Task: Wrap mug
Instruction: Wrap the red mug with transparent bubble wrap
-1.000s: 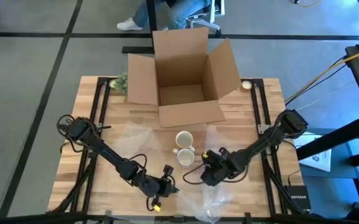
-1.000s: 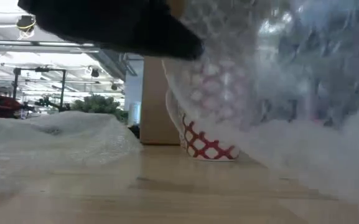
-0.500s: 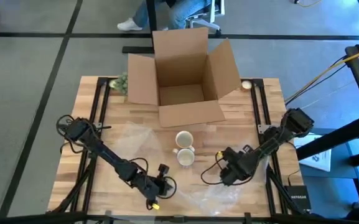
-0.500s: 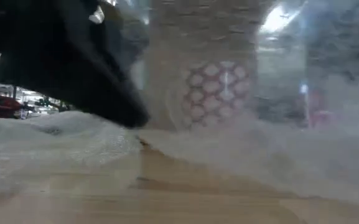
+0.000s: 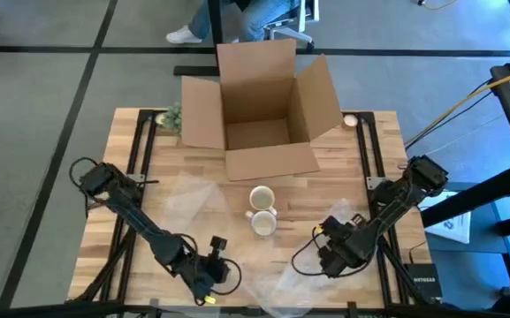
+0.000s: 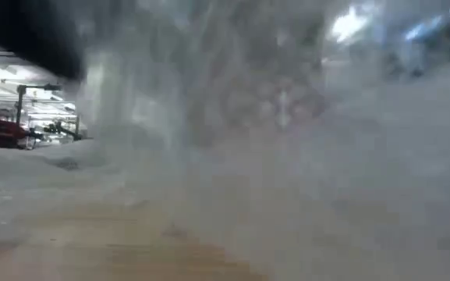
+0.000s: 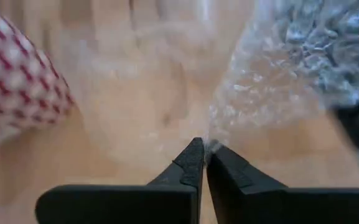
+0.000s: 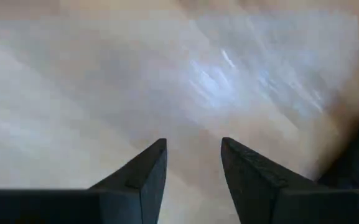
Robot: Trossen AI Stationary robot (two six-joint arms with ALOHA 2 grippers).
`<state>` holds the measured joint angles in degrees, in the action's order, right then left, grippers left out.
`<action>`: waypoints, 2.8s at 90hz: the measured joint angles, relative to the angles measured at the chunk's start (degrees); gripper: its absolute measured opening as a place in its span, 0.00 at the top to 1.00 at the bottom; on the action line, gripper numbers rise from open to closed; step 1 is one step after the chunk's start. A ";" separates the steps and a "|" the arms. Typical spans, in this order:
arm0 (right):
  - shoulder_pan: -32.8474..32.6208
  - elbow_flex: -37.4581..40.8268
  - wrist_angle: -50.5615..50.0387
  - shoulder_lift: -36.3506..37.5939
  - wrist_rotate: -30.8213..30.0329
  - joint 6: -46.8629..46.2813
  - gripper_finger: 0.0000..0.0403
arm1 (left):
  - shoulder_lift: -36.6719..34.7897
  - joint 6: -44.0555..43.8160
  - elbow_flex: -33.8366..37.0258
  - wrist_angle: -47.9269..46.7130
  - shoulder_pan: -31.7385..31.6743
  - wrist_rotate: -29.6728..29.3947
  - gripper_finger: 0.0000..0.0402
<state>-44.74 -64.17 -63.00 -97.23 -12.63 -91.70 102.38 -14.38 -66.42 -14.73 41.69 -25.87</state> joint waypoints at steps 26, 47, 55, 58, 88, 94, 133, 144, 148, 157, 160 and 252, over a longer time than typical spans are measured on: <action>-2.14 3.30 36.17 -5.33 -5.30 10.65 0.65 | -1.67 -1.41 0.05 -4.00 -0.83 -0.50 1.00; -3.20 3.43 35.48 -10.12 -5.29 7.32 0.65 | -3.84 -4.52 0.11 -4.68 -1.59 3.68 0.98; -2.89 3.32 35.76 -10.70 -6.12 7.79 0.65 | -3.49 -5.62 0.14 -5.25 -3.03 6.88 0.93; -2.92 3.32 35.80 -10.75 -6.38 7.80 0.65 | -3.49 -6.07 0.14 -6.04 -3.51 8.26 0.90; -2.92 3.41 34.91 -10.91 -8.36 8.44 0.65 | -7.81 -4.33 -5.65 -23.86 -4.46 6.29 0.70; -2.92 3.44 35.04 -10.93 -8.75 9.58 0.65 | -9.75 -2.17 -6.00 -20.87 -3.82 -1.47 0.70; -2.83 3.57 35.89 -11.10 -11.95 11.17 0.65 | -0.40 -1.26 4.55 9.97 -9.36 5.00 0.74; -2.83 3.57 35.91 -11.10 -12.39 11.60 0.65 | 3.58 -1.68 4.97 13.82 -8.31 10.92 0.77; -2.81 3.59 35.98 -11.10 -12.98 12.14 0.65 | 5.18 -1.70 5.04 14.30 -7.97 12.22 0.78; -2.77 3.57 35.86 -11.10 -13.83 12.41 0.65 | 8.68 -1.91 5.06 13.80 -7.41 12.52 0.80; -2.77 3.57 35.75 -11.10 -13.81 12.51 0.65 | 9.70 -2.24 5.06 13.95 -7.39 12.55 0.80; -8.10 -8.79 5.07 -11.10 -11.96 2.45 0.65 | -7.63 -9.08 -0.25 -1.54 -3.27 3.61 0.93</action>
<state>-52.84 -72.96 -57.94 -108.33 -24.59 -89.25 94.75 -23.45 -66.67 -16.27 38.43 -22.25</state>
